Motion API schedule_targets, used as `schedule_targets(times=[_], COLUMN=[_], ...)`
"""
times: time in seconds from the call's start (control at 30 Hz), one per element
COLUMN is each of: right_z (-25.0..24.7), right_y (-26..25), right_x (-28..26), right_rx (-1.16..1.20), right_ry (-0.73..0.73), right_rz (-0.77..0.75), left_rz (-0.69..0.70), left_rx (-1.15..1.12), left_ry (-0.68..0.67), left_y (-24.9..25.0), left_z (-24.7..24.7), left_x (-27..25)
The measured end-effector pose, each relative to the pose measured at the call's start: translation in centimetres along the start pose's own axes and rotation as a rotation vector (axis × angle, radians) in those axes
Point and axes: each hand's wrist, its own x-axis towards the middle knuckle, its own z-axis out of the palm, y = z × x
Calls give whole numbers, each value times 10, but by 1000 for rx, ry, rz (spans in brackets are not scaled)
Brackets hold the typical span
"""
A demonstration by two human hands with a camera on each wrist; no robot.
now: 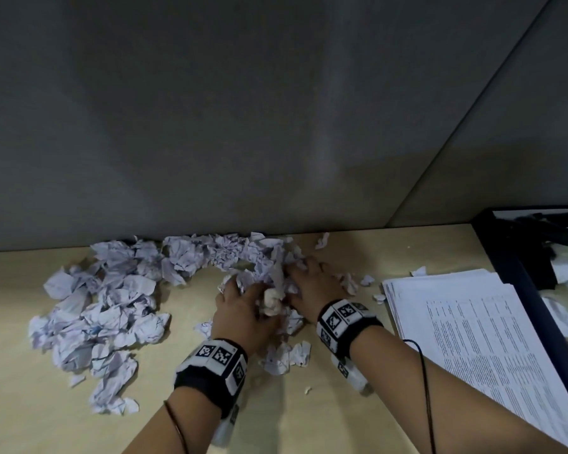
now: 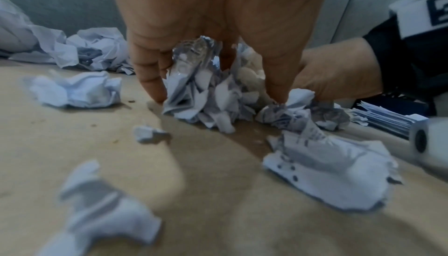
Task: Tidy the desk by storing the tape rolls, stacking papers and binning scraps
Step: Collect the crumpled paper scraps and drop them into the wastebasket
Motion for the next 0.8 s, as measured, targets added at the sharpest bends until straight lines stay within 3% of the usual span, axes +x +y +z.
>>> schedule_targets(times=[0.33, 0.57, 0.8], right_z=[-26, -59, -63], right_y=[-14, 14, 33], right_x=[-11, -78, -153], right_rx=[57, 305, 628], right_ry=[-89, 73, 291], right_rz=[50, 204, 384], left_rz=[30, 40, 184], left_rx=[145, 82, -3], left_ry=[-91, -131, -75], left_y=[2, 4, 22], left_z=[3, -4, -4], left_x=[5, -11, -37])
